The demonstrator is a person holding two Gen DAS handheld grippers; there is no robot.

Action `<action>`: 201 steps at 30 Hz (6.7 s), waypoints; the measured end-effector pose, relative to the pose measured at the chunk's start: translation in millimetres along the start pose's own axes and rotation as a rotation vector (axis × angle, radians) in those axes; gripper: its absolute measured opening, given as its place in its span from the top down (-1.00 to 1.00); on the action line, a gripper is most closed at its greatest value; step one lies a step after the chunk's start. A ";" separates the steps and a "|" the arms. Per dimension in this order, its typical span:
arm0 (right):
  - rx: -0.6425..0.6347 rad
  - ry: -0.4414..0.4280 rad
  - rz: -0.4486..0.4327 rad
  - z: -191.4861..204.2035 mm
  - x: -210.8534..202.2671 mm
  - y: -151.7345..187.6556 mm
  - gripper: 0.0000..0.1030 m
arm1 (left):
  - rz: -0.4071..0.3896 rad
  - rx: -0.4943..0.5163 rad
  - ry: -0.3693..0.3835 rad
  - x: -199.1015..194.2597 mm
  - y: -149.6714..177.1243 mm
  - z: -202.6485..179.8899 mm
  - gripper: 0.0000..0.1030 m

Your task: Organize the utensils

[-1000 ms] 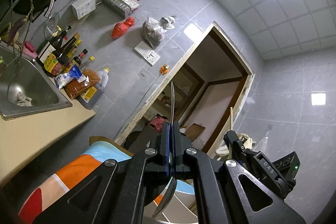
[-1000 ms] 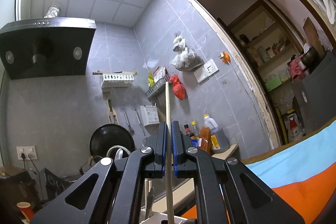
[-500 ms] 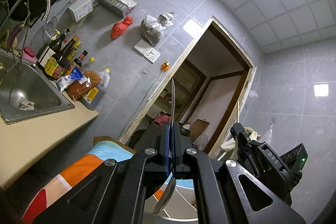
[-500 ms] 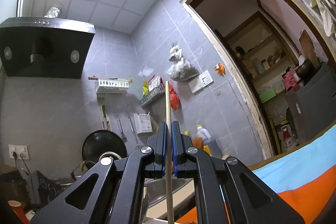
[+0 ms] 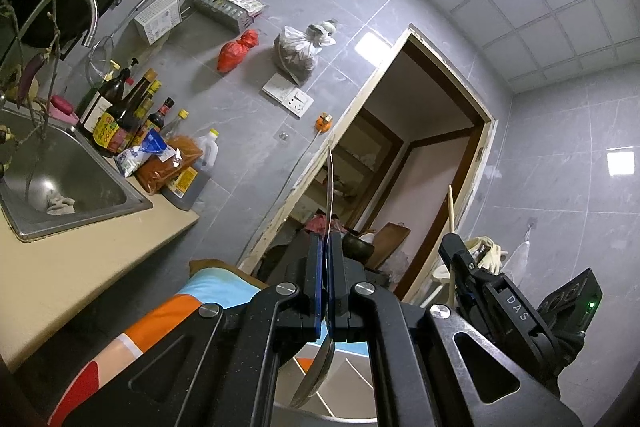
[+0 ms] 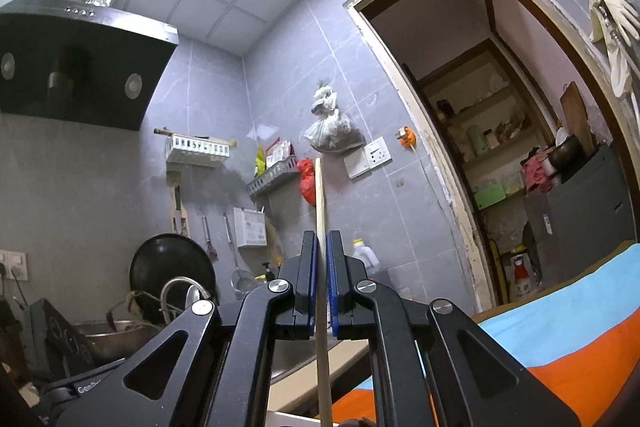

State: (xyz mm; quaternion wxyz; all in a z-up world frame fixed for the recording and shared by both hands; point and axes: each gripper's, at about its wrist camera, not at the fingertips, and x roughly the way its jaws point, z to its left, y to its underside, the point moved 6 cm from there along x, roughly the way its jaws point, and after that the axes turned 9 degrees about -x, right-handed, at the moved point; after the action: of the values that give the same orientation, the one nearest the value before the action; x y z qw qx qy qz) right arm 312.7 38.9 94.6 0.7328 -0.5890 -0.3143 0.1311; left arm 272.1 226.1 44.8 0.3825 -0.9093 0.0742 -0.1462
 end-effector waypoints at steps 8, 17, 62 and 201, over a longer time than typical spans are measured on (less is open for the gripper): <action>0.020 0.062 0.019 -1.2 1.8 -4.7 0.94 | 0.003 0.017 -0.004 0.9 2.7 -2.4 1.00; -0.070 0.104 0.036 19.8 8.4 3.8 0.94 | 0.019 0.017 -0.008 1.0 4.5 -2.8 1.00; -0.061 0.125 0.183 -2.2 -40.2 -3.5 0.15 | 0.117 0.221 -0.072 -9.0 3.1 -35.3 -0.11; -0.287 0.462 0.410 0.6 -242.4 -21.0 -1.00 | 0.288 0.501 -0.400 -133.9 112.1 -88.5 -0.86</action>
State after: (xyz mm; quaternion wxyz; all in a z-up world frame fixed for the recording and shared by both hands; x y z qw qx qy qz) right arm 122.5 -102.7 40.2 0.6528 -0.7512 -0.0300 0.0933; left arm 114.2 121.4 -4.8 0.6175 -0.7780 0.0872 0.0768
